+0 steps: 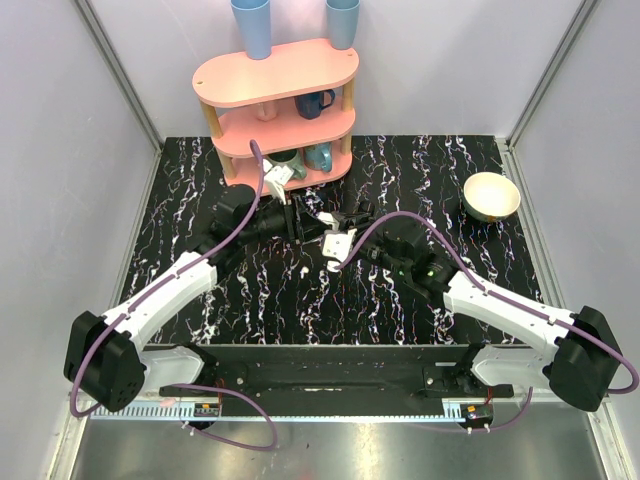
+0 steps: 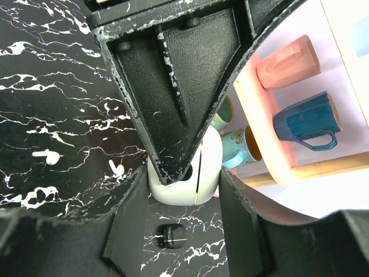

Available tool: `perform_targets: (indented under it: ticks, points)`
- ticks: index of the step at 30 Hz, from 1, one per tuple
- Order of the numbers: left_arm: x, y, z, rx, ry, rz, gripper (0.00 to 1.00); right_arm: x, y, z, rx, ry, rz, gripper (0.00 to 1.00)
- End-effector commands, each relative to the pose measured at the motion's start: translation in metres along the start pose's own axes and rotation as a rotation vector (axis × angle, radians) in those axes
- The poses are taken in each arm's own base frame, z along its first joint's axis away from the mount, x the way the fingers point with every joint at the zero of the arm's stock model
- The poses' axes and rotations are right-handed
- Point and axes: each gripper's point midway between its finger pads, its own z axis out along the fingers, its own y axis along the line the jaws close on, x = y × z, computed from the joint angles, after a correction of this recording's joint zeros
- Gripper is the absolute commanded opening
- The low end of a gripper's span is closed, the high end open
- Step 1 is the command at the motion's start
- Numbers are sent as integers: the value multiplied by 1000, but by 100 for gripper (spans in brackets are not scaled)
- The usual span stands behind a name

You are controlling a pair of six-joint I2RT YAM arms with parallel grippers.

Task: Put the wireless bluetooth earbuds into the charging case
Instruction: Pass from the right arm to the left

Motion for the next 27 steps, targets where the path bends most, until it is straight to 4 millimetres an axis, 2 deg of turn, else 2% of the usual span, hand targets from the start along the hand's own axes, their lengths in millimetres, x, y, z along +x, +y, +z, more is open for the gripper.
perform_targets:
  ticks: [1, 5, 10, 17, 20, 21, 22, 23, 24, 26, 27]
  points:
    - [-22, -14, 0, 38, -71, 51, 38, -17, -11, -1, 45, -57, 3, 0]
    - [-25, -17, -2, 43, -84, 59, 41, -18, -10, -1, 37, -62, 2, 0]
    - [-25, -17, -1, 47, -85, 59, 40, -18, -9, 0, 35, -63, 3, 0]
    - [-21, -16, 1, 54, -64, 52, 30, -18, -10, 0, 38, -63, 5, 1]
    - [-19, -15, 1, 51, -63, 52, 22, -18, -11, -1, 43, -62, 7, 1]
    - [-18, -15, 0, 51, -61, 58, 11, -17, -10, 0, 42, -61, 9, 2]
    - [-19, -15, 0, 50, -65, 64, 5, -19, -12, -1, 50, -67, 18, 3]
    - [-20, -15, 0, 47, -69, 70, 0, -21, -15, -1, 59, -73, 26, 14]
    - [-20, -13, -1, 37, -72, 80, 0, -24, -18, -2, 72, -82, 49, 29]
    - [-25, -14, -4, 29, -103, 101, 0, -31, -25, -4, 96, -97, 75, 51]
    - [-25, -12, -6, 29, -127, 131, 0, -33, -29, -5, 105, -98, 95, 56]
